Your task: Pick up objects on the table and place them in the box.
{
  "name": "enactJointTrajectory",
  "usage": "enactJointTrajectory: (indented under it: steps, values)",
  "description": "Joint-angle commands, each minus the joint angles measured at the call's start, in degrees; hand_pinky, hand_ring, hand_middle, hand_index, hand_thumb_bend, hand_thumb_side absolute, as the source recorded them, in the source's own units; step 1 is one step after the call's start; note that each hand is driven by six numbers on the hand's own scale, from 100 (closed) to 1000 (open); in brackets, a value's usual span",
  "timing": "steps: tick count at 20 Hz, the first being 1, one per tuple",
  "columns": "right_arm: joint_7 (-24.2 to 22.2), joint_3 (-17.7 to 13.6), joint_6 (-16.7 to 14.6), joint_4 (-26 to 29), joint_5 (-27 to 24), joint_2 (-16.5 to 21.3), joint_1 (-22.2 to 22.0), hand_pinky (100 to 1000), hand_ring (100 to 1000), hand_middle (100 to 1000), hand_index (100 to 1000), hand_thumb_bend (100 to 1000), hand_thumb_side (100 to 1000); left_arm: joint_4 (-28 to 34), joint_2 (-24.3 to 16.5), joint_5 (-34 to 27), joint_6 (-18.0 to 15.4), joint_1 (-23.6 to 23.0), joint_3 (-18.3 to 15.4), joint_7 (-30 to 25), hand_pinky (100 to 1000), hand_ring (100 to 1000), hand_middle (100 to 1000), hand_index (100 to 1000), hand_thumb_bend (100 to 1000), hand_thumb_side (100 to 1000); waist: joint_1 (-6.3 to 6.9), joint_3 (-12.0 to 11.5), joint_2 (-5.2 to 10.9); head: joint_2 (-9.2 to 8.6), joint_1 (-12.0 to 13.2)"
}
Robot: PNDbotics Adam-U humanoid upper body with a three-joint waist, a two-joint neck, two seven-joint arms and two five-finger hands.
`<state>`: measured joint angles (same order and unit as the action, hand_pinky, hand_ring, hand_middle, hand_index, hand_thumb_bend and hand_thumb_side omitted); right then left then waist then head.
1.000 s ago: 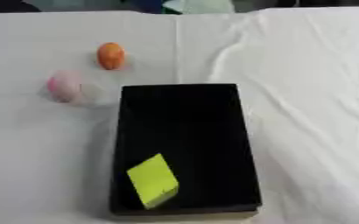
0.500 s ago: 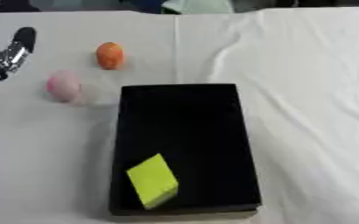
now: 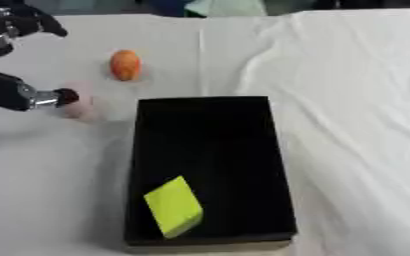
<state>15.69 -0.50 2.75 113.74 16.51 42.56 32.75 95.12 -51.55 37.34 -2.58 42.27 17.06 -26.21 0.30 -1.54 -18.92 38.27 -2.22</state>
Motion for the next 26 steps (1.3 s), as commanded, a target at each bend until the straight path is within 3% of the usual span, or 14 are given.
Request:
enactJointTrajectory:
  steps: [1,8,17,26]
  values:
    - [0.15,-1.07,0.26,0.85,0.15,0.75,0.43,873,667,622,824,100,1000,-2.77,-0.35,2.62,-1.73,2.25,0.52,-2.61,818,890,868,902,534,625,0.14,0.0,1.49,0.35,-0.02]
    - [0.66,-1.66,0.41,0.85,0.23,0.04,-0.18,874,665,620,822,100,1000,-8.44,1.51,7.31,-4.43,4.94,2.35,-5.7,821,899,880,906,505,504,0.32,0.34,1.5,0.38,0.08]
    - [1.6,-2.38,0.5,0.85,0.22,-0.79,-0.64,875,662,617,820,100,1000,-17.31,3.87,10.25,-5.27,6.29,3.03,-5.72,819,898,879,904,523,503,0.59,1.26,0.94,-0.13,0.66]
    - [1.95,-2.79,0.66,0.85,0.07,-1.42,-0.95,876,661,616,819,100,1000,-24.91,6.36,13.72,-5.86,7.4,2.04,-2.81,795,888,864,888,324,428,0.53,1.7,0.47,-0.29,1.02]
